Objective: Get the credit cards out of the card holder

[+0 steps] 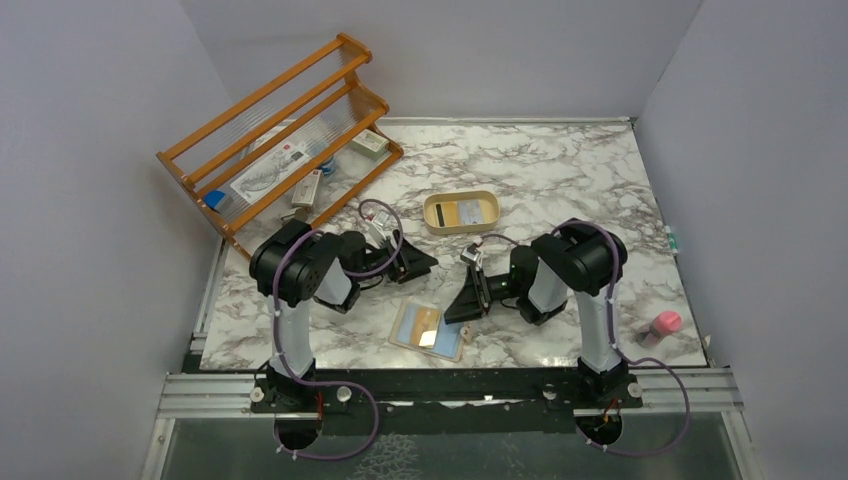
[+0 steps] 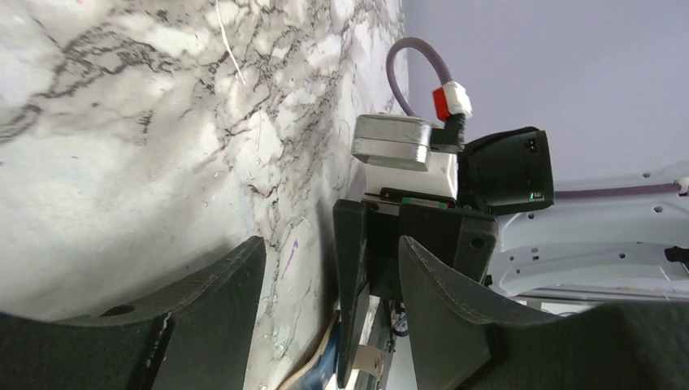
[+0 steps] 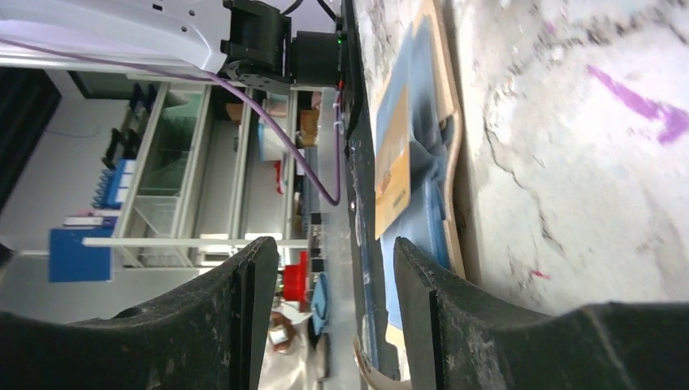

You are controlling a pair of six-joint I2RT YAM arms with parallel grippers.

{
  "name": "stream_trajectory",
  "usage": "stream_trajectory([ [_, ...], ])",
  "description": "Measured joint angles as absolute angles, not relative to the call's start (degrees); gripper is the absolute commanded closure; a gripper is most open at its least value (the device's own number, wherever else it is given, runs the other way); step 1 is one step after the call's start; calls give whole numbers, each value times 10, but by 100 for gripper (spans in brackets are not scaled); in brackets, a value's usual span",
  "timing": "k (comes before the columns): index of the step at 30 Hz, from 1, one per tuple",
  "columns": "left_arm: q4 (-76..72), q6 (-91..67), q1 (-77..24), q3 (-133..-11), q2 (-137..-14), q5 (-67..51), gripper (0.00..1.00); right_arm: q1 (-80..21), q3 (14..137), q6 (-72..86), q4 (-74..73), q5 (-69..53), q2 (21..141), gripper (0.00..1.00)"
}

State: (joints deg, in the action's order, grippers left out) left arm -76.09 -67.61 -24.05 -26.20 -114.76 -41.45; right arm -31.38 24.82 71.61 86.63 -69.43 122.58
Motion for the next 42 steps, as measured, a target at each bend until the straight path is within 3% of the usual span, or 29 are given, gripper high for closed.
stream_trajectory([
  [5,-702,-639,-215,-260,-1100,-412,38,-314,249,636,799,-682,1168,40],
  [11,-575,-561,-187,-262,-1016,-395,38,-314,295,477,554,-648,1056,40],
  [19,-465,-508,-184,-265,-993,-366,38,-313,330,356,313,-592,1009,40],
  [31,-336,-452,-184,-235,-884,-278,38,-343,344,339,94,-466,838,40],
  [42,-273,-441,-184,-170,-771,-224,38,-465,372,427,23,-328,826,39],
])
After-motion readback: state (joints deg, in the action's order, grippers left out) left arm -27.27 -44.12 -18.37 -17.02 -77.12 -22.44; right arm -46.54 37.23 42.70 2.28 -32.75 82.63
